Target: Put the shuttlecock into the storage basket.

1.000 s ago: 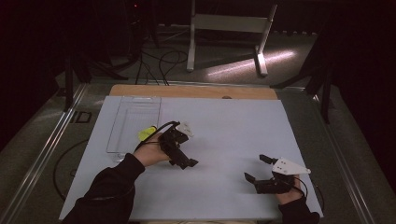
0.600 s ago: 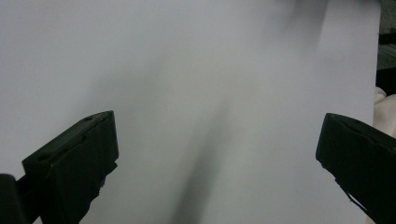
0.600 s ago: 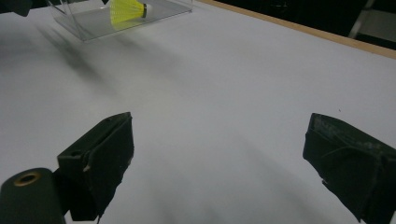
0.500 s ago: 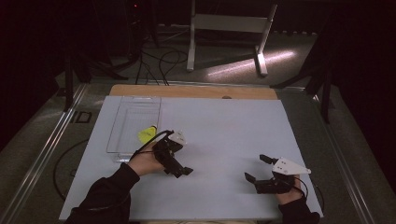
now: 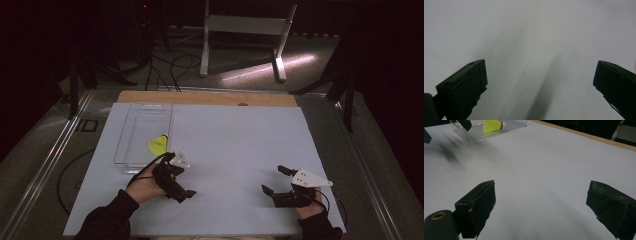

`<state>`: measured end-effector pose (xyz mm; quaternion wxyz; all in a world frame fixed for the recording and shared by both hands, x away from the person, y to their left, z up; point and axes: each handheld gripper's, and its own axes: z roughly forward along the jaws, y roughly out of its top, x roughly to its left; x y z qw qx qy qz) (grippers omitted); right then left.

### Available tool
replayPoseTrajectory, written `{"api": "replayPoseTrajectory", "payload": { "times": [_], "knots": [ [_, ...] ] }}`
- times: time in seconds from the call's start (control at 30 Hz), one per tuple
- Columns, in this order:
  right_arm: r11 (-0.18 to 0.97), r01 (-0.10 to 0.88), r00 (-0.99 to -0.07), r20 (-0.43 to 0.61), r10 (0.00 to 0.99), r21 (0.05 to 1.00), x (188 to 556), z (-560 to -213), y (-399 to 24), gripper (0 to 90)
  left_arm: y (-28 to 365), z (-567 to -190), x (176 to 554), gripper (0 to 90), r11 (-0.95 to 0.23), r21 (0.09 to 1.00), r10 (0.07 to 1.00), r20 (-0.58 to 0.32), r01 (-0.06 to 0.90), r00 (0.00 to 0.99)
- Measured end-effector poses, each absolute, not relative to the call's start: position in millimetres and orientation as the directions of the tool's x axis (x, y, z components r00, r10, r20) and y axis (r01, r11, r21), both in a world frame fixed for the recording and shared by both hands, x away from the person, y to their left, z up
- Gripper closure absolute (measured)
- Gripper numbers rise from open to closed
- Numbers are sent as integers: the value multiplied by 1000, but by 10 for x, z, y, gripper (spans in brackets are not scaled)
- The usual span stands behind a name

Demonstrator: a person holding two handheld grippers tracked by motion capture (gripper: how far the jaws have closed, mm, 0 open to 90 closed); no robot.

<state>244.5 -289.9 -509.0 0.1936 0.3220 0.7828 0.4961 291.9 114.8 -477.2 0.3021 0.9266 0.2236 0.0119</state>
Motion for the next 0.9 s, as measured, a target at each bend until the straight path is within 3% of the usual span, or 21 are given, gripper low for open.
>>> {"api": "replayPoseTrajectory", "payload": {
  "times": [0.27, 0.9],
  "knots": [
    [300, 315, -718, 19, 696, 900, 2451, -5094, -2897, 88, 1386, -4846, 2831, 3, -658, 619, 423, -168, 429, 890],
    [307, 318, -720, 18, 694, 897, 2457, -5103, -2888, 88, 1847, -5023, 2713, 3, -568, 696, 451, -181, 438, 874]
  ]
}}
